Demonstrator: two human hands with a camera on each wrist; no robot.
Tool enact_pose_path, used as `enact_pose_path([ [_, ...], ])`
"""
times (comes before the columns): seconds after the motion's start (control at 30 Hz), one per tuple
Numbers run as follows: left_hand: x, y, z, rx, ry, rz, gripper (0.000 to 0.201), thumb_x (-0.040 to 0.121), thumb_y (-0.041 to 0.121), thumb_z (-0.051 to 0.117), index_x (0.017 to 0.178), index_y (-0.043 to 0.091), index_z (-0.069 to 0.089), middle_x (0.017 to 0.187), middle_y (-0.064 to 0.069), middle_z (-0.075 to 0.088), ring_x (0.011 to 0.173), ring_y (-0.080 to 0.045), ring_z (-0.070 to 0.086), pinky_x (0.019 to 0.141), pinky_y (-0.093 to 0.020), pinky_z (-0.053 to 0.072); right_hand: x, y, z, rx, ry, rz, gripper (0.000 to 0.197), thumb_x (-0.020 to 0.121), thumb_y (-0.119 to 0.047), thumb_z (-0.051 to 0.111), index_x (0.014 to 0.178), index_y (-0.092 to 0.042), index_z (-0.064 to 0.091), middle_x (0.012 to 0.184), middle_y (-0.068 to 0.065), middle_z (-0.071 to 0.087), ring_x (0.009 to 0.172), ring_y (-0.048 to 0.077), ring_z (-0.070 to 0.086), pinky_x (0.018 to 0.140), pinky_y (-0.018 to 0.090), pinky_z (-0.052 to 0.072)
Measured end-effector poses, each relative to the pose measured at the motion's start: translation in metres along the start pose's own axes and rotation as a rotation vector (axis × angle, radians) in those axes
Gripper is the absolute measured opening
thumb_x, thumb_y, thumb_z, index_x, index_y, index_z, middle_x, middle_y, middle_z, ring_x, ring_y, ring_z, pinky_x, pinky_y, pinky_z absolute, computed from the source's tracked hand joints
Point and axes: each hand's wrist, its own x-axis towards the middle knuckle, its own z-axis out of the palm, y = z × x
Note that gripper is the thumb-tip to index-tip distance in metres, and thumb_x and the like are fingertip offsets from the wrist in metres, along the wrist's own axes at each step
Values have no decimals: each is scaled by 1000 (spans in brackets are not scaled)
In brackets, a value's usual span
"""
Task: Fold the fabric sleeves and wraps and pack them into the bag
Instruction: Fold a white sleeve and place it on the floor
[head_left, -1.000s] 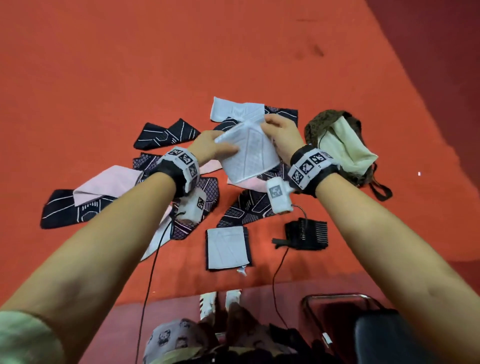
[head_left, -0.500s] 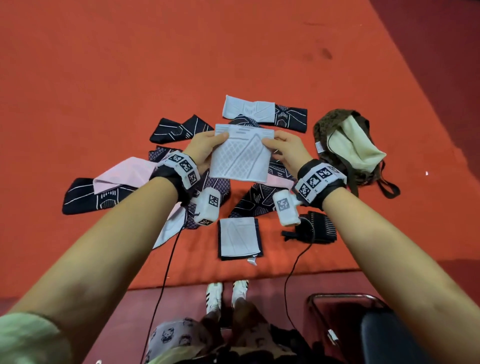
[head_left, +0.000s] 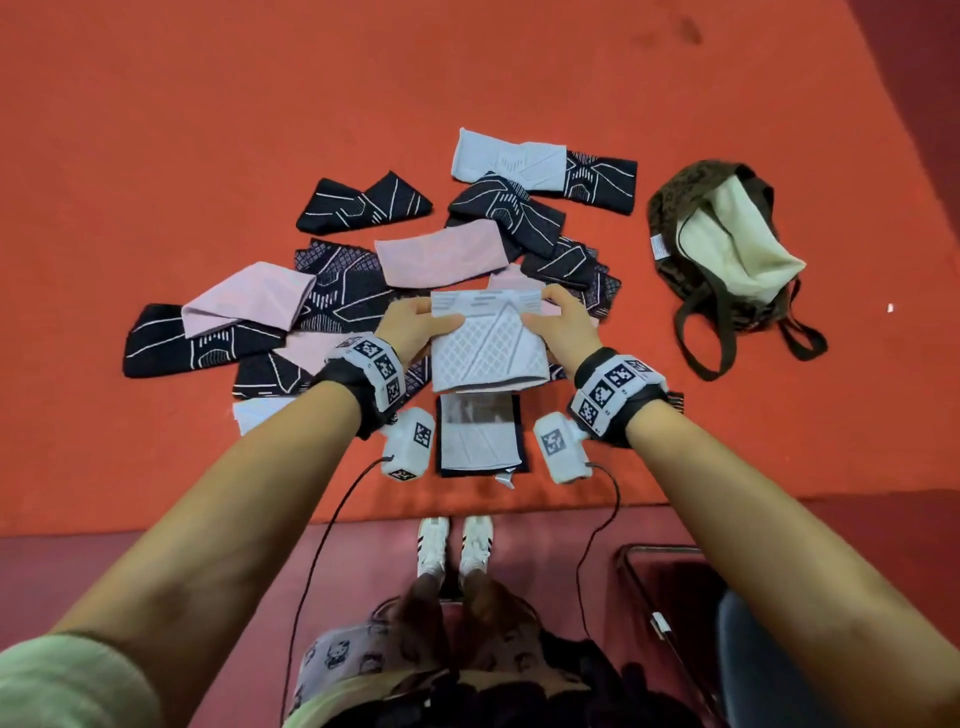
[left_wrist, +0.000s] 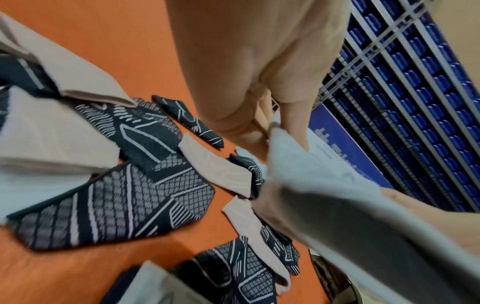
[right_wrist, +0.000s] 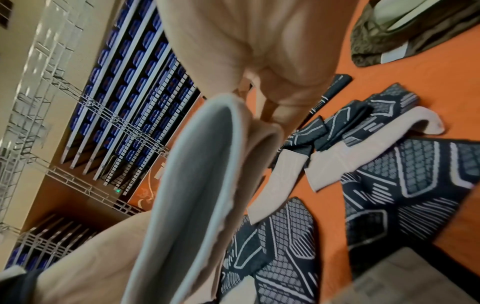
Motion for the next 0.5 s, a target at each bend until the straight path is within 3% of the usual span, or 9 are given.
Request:
enact_pose_path([
  [0.07,-1,-14,3,-47,56,-7,31,82,1,67,113,0,64,111,-18,67,89,-24,67,87,-38,55,-5,12,1,69,-61,68,31,87,5,57,106,-18,50,103,20,61,75,22,61,65,27,53],
  [0.1,-4,-23,5,-71,75,-12,31,84,1,65,115,0,62,111,-17,67,84,-20,68,80,-33,57,-7,19,1,107,-106,98,48,86,8,57,123,-21,45,112,22,59,84,27,62,70,31,54],
  [0.17,-6,-43,7,-21,86,-35,29,89,5,60,118,3,58,110,-12,66,75,-12,68,70,-27,57,-9,37,1,182,-155,184,79,85,13,56,146,-24,25,127,17,53,103,27,58,74,33,55],
  [0.2,-8,-54,8,24,66,-46,28,90,5,59,118,5,57,111,-11,65,78,-13,66,74,-31,57,-10,45,3,208,-151,233,80,85,14,56,148,-22,22,127,14,53,102,26,58,73,33,56],
  [0.27,-12,-75,8,102,41,-83,33,86,2,63,118,4,55,115,-12,64,86,-17,64,86,-39,54,-12,63,7,154,-123,332,53,86,11,56,134,-6,42,114,16,59,83,24,60,62,27,55],
  [0.33,-13,-94,9,253,84,-106,44,77,10,74,116,3,55,117,-17,64,95,-25,64,89,-40,52,-13,84,12,4,-123,389,9,87,2,60,93,-3,57,92,16,63,71,18,56,55,24,52],
  [0.37,-14,-100,10,342,127,-99,48,74,15,77,115,6,52,113,-17,65,97,-28,64,88,-39,51,-14,96,14,-55,-133,399,11,87,-2,61,81,-7,54,84,14,59,69,19,55,57,26,49],
  [0.43,-15,-113,13,466,201,-53,58,77,15,74,123,10,41,97,-11,62,89,-28,60,81,-33,47,-13,119,21,-149,-124,403,20,87,-8,63,74,-13,49,77,9,56,73,23,55,61,30,45],
  [0.5,-15,-124,14,596,174,61,62,81,10,68,135,14,36,87,-6,56,79,-23,54,75,-28,41,-12,139,26,-228,-118,414,28,86,-13,64,67,-17,44,69,3,52,75,23,55,65,39,49],
])
